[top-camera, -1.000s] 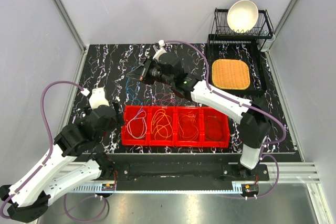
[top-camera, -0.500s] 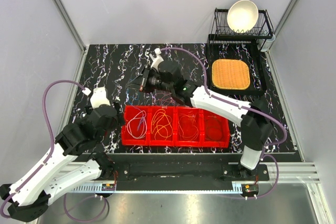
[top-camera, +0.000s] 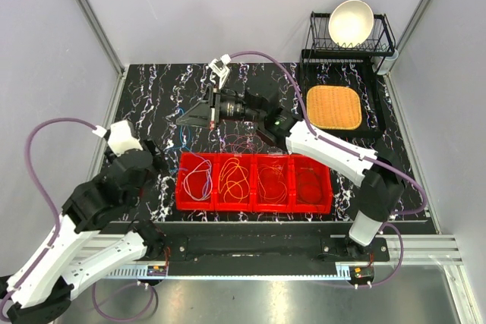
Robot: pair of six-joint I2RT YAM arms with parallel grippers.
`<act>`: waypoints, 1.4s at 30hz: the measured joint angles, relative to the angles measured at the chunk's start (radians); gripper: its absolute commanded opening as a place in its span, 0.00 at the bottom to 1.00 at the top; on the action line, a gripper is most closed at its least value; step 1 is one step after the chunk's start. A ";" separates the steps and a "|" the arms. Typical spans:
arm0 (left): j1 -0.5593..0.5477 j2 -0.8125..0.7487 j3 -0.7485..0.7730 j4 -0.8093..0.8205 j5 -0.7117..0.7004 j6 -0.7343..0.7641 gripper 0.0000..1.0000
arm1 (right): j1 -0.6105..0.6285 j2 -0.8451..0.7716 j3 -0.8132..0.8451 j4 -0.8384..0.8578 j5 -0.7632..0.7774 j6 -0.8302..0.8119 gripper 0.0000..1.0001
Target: Untangle the cables
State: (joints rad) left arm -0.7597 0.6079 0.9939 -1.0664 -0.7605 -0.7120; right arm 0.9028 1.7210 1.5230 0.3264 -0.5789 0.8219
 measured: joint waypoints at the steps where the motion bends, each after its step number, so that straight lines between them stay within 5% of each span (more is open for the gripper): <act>1: 0.000 0.002 0.021 0.008 -0.010 0.013 0.74 | -0.008 0.000 0.002 0.001 -0.019 0.000 0.00; 19: 0.001 0.067 -0.045 0.263 0.206 0.290 0.71 | -0.029 -0.005 0.078 -0.009 -0.263 0.006 0.00; 24: 0.002 0.107 -0.045 0.296 0.237 0.316 0.54 | -0.029 -0.005 0.090 0.002 -0.281 0.032 0.00; 29: 0.006 0.125 -0.055 0.317 0.263 0.331 0.50 | -0.029 -0.005 0.094 0.027 -0.300 0.057 0.00; 34: 0.010 0.129 -0.068 0.320 0.293 0.338 0.00 | -0.029 -0.005 0.095 0.063 -0.312 0.093 0.00; 42: 0.010 0.129 -0.062 0.274 0.304 0.273 0.00 | -0.028 -0.010 0.082 0.039 -0.212 0.081 0.00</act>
State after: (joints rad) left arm -0.7502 0.7372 0.9321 -0.7929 -0.4561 -0.4393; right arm 0.8745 1.7111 1.6051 0.3656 -0.7914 0.9031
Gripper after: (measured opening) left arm 0.013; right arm 0.011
